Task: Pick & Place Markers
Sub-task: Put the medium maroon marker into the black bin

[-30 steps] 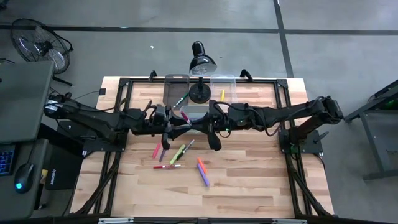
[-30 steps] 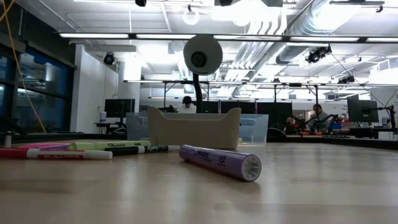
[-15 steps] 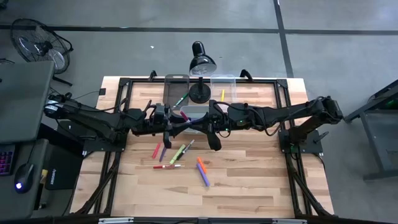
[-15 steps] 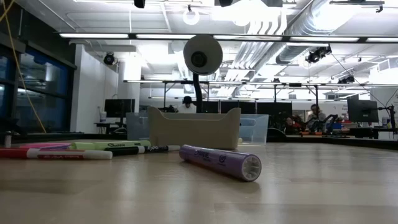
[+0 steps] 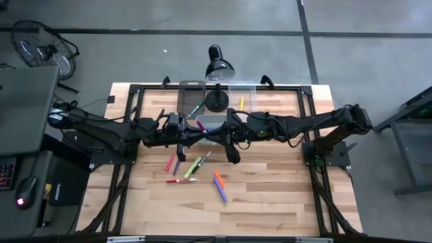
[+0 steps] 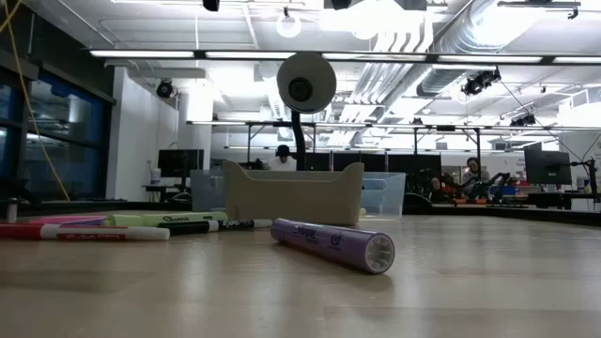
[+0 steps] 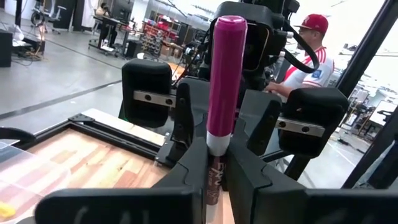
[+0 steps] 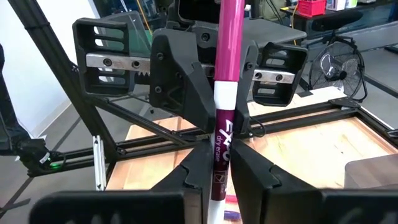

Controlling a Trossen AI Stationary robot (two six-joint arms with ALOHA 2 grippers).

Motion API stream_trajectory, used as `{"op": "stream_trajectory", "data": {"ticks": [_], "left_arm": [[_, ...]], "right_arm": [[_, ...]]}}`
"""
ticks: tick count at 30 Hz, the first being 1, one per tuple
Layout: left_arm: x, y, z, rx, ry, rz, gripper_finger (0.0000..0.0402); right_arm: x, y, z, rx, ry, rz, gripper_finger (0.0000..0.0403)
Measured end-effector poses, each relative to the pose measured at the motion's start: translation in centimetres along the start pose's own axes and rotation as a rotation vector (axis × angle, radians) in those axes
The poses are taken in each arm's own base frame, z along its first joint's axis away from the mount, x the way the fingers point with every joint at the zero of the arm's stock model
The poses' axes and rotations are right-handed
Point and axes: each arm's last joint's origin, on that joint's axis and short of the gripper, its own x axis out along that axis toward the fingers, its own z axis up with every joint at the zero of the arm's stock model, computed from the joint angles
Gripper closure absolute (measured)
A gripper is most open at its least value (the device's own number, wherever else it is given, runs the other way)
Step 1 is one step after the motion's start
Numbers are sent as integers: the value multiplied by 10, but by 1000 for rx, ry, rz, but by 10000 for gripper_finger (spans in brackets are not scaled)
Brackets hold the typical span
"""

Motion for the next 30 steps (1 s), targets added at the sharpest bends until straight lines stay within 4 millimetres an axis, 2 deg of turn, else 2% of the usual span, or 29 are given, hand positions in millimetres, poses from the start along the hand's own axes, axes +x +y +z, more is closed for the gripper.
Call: {"op": "stream_trajectory", "data": {"ticks": [7, 13, 20, 25, 30], "left_arm": [[0, 0, 0, -1, 0, -1, 372], [0, 0, 0, 0, -1, 2, 371], [0, 2, 0, 31, -17, 53, 371], [2, 10, 3, 46, -24, 86, 370], [6, 25, 8, 36, -33, 108, 370]], "right_arm": [[0, 0, 0, -1, -1, 0, 319], [-4, -5, 3, 35, 11, 4, 274], [-40, -14, 11, 42, 155, -33, 231], [-72, -16, 14, 28, 250, -94, 227], [-94, -20, 8, 20, 370, -194, 226]]}}
